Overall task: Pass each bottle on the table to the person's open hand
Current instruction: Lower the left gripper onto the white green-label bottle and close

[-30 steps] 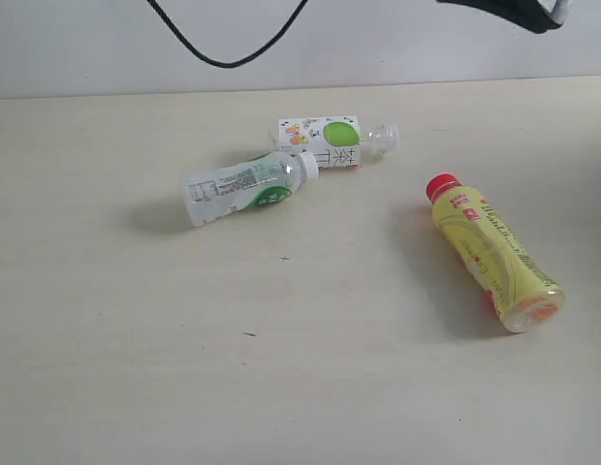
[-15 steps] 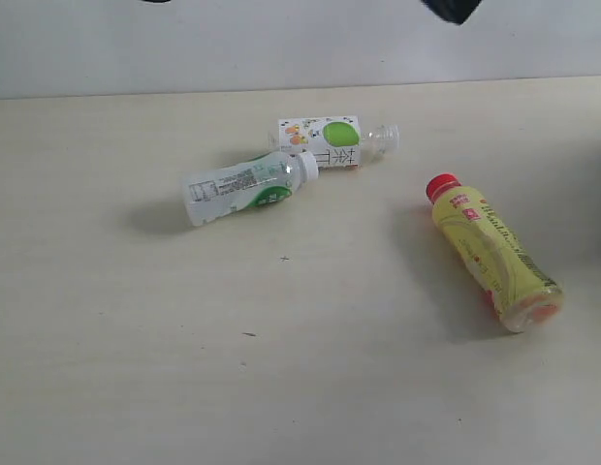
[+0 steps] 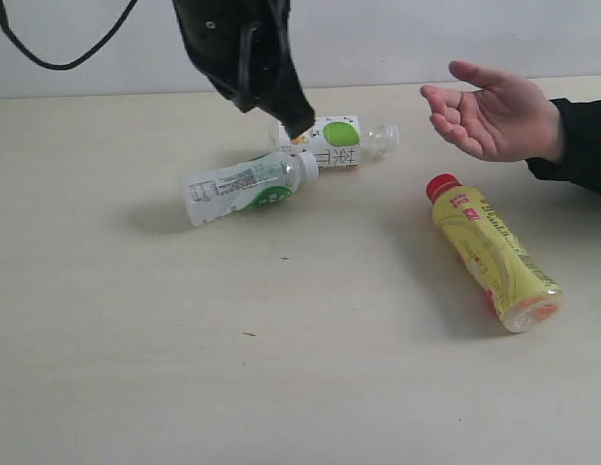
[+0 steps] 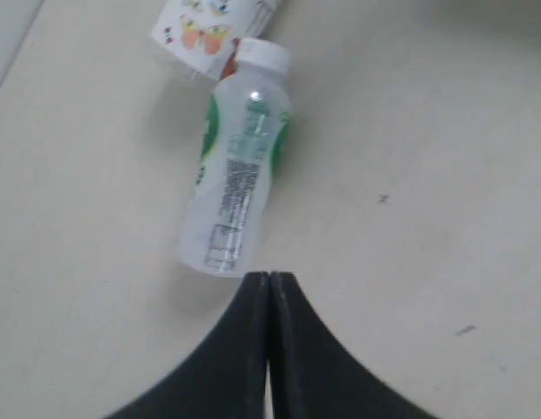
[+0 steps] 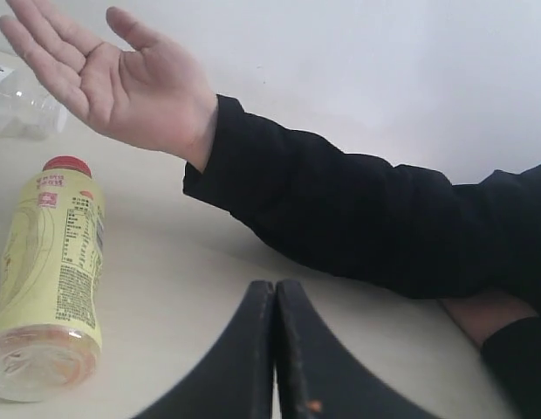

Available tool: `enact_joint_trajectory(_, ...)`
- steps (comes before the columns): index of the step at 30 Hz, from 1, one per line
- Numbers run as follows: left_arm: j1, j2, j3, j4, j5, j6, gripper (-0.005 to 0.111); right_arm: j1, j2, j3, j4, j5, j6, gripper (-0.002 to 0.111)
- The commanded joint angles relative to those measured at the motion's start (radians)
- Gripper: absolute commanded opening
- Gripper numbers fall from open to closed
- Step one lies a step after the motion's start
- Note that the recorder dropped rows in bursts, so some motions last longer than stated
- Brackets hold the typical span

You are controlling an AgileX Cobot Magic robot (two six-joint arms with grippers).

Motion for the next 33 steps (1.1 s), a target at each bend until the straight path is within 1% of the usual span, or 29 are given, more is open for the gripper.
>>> enact_joint_trajectory(1, 0.126, -0.003, 0.084, 0.006, -0.18, -0.005, 0.0, -0.006, -0.005, 0.005, -0.008, -0.005, -0.007, 0.0)
enact_joint_trajectory(6, 0.264, -0.003, 0.147, 0.009, -0.366, -0.016, 0.0, -0.006, -0.005, 0.005, -0.008, -0.005, -0.007, 0.0)
enact_joint_trajectory(7, 0.284, 0.002, 0.156, 0.004, -0.39, -0.016, 0.0, -0.006, -0.005, 0.005, -0.008, -0.009, -0.007, 0.0)
enact_joint_trajectory(9, 0.311, 0.016, 0.158, 0.002, -0.397, -0.013, 0.0, -0.006, -0.005, 0.005, -0.008, -0.009, -0.007, 0.0)
enact_joint_trajectory(12, 0.32, 0.046, 0.158, -0.046, -0.386, -0.057, 0.0, -0.006, -0.005, 0.005, -0.008, -0.009, -0.007, 0.0)
enact_joint_trajectory(14, 0.32, 0.069, 0.151, -0.058, -0.386, -0.056, 0.0, -0.006, -0.005, 0.005, -0.008, -0.009, -0.007, 0.0)
enact_joint_trajectory(15, 0.32, 0.087, 0.149, -0.07, -0.382, -0.03, 0.0, -0.006, -0.005, 0.005, -0.008, -0.009, -0.007, 0.0)
enact_joint_trajectory(18, 0.32, 0.133, 0.118, -0.117, -0.347, 0.088, 0.0, -0.006, -0.005, 0.005, -0.008, -0.009, -0.007, 0.0)
enact_joint_trajectory(21, 0.322, 0.171, 0.076, -0.189, -0.307, 0.168, 0.0, -0.006, -0.005, 0.005, -0.008, -0.009, -0.007, 0.0)
enact_joint_trajectory(22, 0.322, 0.193, 0.045, -0.252, -0.269, 0.25, 0.0, -0.006, -0.005, 0.005, -0.008, -0.009, -0.007, 0.0)
enact_joint_trajectory(23, 0.322, 0.2, 0.035, -0.287, -0.26, 0.313, 0.0, -0.006, -0.005, 0.005, -0.008, -0.009, -0.007, 0.0)
enact_joint_trajectory(24, 0.322, 0.205, 0.024, -0.319, -0.259, 0.399, 0.002, -0.006, -0.005, 0.005, -0.008, -0.009, -0.007, 0.0)
enact_joint_trajectory(25, 0.322, 0.205, 0.025, -0.319, -0.263, 0.424, 0.006, -0.006, -0.005, 0.005, -0.008, -0.009, -0.007, 0.0)
enact_joint_trajectory(26, 0.322, 0.205, 0.025, -0.319, -0.27, 0.46, 0.013, -0.006, -0.005, 0.005, -0.008, -0.009, -0.007, 0.0)
enact_joint_trajectory(30, 0.322, 0.205, 0.025, -0.319, -0.276, 0.497, 0.07, -0.006, -0.005, 0.005, -0.008, -0.009, -0.007, 0.0)
enact_joint_trajectory(33, 0.322, 0.205, 0.027, -0.319, -0.307, 0.497, 0.104, -0.006, -0.005, 0.005, -0.008, -0.009, -0.007, 0.0)
